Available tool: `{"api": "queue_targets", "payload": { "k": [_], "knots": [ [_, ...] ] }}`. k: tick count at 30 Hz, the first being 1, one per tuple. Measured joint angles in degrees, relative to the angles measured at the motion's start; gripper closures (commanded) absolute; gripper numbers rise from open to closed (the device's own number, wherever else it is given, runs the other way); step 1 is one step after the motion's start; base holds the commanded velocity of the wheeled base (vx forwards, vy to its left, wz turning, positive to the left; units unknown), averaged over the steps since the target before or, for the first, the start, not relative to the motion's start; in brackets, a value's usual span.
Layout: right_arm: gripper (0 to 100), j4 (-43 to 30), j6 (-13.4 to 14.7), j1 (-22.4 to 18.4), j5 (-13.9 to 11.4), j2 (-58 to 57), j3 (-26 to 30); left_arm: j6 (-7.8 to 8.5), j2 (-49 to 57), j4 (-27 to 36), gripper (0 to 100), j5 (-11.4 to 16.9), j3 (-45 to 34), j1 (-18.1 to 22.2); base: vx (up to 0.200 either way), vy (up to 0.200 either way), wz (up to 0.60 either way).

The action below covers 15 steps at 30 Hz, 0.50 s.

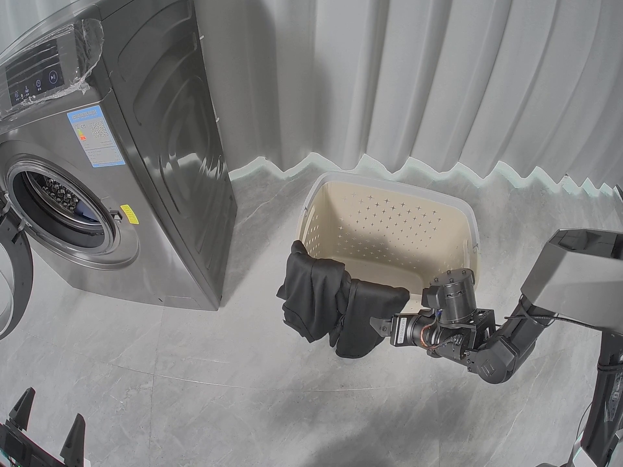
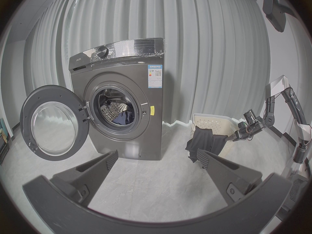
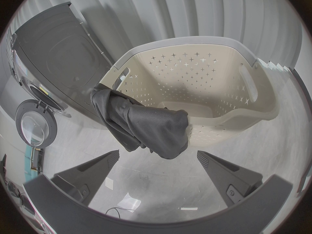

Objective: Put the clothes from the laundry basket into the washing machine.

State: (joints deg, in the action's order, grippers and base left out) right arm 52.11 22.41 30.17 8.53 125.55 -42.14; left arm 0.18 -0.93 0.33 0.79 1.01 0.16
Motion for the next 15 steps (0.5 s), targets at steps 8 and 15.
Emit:
{"api": "queue_targets", "payload": {
  "k": [8, 15],
  "knots": [
    [0, 0.02, 0.09, -0.11, 0.16, 1.22, -0.72, 0.0, 0.0, 0.0, 0, 0.0, 0.0, 0.0, 0.0, 0.0, 0.0],
    [0, -0.2, 0.0, 0.01, 1.69, 2.93, -2.95, 0.0, 0.0, 0.0, 0, -0.01, 0.0, 0.0, 0.0, 0.0, 0.0]
  ]
}}
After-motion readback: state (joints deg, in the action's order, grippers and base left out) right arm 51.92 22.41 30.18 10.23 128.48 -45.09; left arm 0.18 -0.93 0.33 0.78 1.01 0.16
